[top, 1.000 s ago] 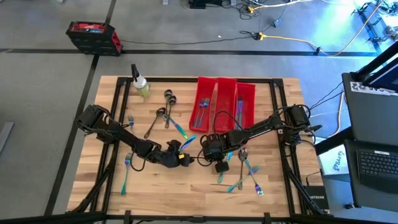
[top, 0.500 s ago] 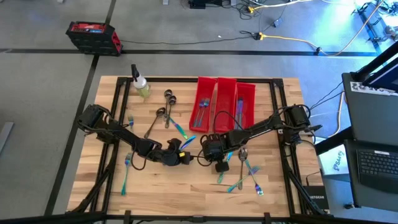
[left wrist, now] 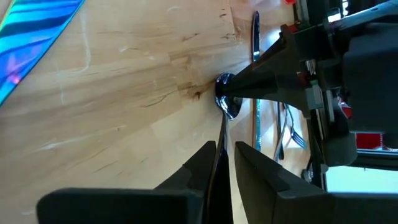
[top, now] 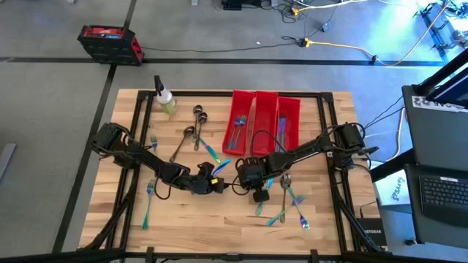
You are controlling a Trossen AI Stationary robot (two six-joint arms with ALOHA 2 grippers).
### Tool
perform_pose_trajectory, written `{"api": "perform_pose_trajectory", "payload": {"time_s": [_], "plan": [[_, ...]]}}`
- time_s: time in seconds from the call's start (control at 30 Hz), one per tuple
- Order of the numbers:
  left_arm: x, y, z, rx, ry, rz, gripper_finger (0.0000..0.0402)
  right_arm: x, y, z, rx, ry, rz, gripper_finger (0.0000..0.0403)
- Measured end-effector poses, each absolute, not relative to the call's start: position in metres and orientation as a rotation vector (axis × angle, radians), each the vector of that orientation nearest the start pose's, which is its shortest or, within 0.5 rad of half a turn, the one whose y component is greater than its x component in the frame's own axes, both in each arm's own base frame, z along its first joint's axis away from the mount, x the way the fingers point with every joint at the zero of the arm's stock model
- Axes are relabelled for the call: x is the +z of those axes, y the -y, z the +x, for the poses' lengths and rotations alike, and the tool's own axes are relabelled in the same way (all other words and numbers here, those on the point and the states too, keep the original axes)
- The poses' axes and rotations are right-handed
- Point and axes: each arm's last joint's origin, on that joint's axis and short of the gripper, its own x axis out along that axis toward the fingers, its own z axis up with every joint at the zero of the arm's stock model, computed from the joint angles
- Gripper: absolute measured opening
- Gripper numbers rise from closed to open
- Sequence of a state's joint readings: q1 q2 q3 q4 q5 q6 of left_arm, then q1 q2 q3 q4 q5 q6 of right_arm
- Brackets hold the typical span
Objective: Sort silverware
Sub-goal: Put the black spoon into the middle red silverware bin
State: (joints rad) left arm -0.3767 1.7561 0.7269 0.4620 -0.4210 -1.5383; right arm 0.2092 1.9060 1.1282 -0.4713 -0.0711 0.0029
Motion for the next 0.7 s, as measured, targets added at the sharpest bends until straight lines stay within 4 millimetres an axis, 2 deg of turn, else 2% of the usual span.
{"api": "perform_pose_trajectory", "payload": {"time_s": [0.4,0.7], "plan": [[0.1333,0.1090,0.3073,0.420,-0.375,-1.284,0.0052,0.1319,-0.0756,0.3459,0.241,-1.249,-0.084,0.0000],[0.1320,0.1087,0.3065,0.441,-0.381,-1.317,0.0151,0.1319,-0.0756,0.3461,0.241,-1.248,-0.084,0.0000]]}}
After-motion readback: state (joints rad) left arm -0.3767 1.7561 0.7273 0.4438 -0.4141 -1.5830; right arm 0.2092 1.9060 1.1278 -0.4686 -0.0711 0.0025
